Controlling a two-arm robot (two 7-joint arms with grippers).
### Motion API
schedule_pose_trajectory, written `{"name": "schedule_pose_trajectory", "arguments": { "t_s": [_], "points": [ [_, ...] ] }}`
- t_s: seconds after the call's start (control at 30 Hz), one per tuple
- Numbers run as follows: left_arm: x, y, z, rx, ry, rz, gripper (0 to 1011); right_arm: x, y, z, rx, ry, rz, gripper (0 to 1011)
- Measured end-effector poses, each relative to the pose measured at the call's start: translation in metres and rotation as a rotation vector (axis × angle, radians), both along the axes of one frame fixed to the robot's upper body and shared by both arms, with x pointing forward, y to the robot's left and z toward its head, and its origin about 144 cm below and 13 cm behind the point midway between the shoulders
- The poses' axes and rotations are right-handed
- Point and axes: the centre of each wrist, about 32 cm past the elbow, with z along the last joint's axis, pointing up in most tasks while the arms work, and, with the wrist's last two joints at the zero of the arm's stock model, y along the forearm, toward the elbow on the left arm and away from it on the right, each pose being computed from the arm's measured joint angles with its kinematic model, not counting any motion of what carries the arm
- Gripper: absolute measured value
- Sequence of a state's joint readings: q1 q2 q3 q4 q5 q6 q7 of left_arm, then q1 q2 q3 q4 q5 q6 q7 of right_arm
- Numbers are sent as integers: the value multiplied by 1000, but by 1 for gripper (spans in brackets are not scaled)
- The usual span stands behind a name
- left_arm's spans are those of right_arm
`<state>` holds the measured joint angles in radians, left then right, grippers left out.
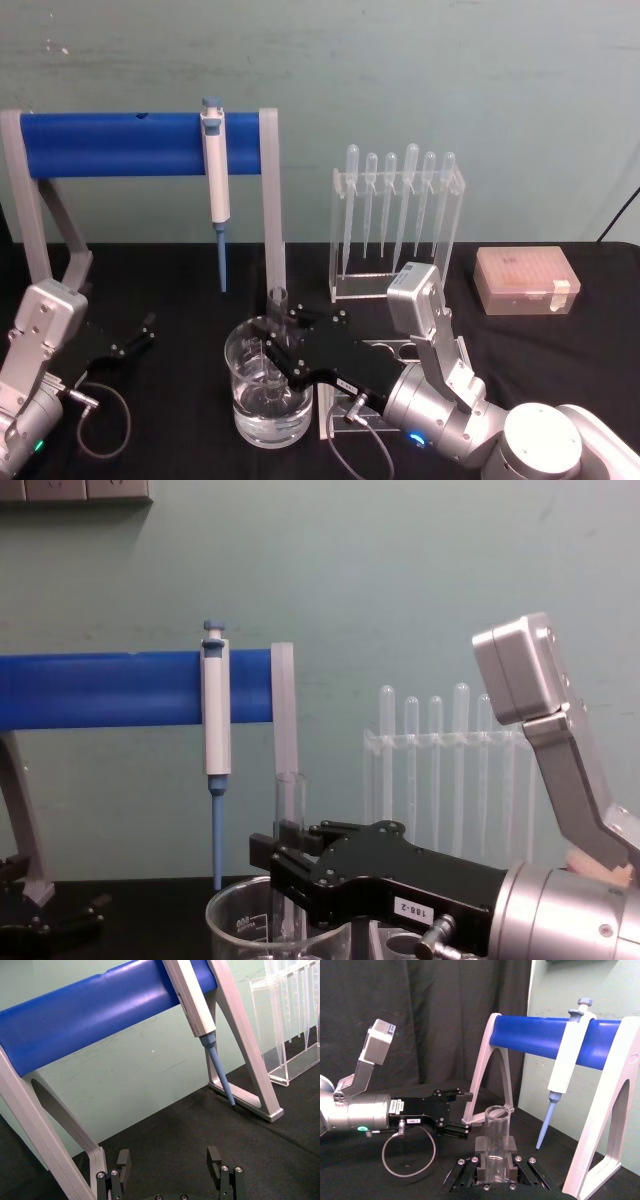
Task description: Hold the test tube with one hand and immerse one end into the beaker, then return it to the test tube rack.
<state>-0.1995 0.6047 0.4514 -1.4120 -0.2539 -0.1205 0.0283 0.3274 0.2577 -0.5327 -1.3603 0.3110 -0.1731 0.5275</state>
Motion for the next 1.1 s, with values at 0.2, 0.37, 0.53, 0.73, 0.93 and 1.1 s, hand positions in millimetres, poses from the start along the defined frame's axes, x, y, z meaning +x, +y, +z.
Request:
{"name": "schedule_pose_trajectory", "arguments": {
  "t_s": [0.2,0.37,0.53,0.73,0.93,1.1],
  "points": [
    [0,0,0,0,0,0,1000,0,0,0,0,1,0,225],
    [0,0,0,0,0,0,1000,0,0,0,0,1,0,225],
    [0,0,0,0,0,0,1000,0,0,0,0,1,-1,225],
    [0,0,0,0,0,0,1000,0,0,0,0,1,-2,225],
    [0,0,0,0,0,0,1000,0,0,0,0,1,-2,225],
    [0,0,0,0,0,0,1000,0,0,0,0,1,-2,225]
  ]
}}
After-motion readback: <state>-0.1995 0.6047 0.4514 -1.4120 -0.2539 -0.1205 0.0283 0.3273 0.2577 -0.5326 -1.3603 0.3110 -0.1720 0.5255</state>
